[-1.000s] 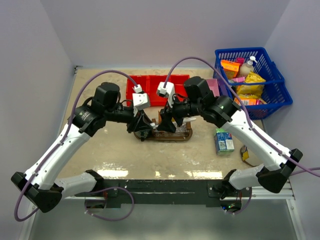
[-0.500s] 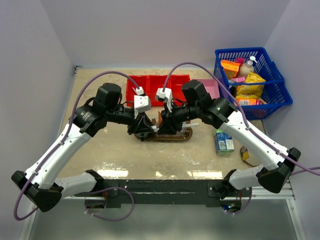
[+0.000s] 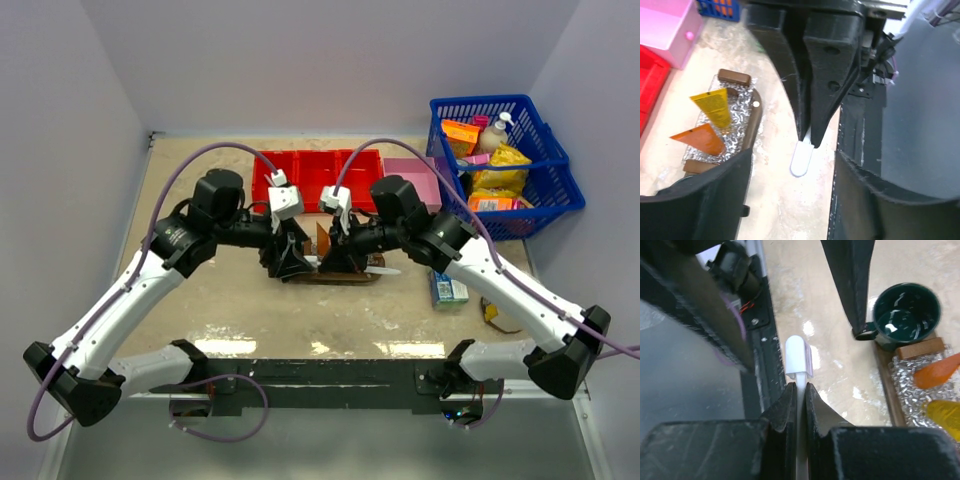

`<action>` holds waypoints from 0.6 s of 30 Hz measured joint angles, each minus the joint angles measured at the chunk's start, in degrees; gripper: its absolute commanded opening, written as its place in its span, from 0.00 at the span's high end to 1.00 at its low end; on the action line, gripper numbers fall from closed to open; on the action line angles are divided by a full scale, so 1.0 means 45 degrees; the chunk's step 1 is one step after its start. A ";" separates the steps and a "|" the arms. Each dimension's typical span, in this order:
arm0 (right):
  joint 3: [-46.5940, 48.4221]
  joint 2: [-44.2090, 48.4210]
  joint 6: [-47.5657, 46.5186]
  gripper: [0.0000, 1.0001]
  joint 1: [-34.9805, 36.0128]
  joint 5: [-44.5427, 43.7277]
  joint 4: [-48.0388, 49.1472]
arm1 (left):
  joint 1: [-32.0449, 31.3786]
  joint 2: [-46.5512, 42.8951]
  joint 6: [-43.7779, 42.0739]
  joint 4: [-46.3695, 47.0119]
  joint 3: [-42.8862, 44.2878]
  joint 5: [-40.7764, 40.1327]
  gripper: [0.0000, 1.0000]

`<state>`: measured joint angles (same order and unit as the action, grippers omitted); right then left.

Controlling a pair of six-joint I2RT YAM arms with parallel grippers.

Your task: Prepare toiletry sets of a toothbrush and toothpaste on the tray

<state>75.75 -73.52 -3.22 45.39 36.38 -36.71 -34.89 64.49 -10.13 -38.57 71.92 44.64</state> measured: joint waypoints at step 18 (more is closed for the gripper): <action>-0.3191 0.2147 0.0384 1.00 0.0223 -0.2880 0.4347 | 0.1870 -0.0228 0.7543 0.3701 -0.2433 -0.0160 0.12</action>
<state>61.39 -63.86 -1.50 46.39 23.42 -17.15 -26.48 63.46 23.81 -21.91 60.97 43.92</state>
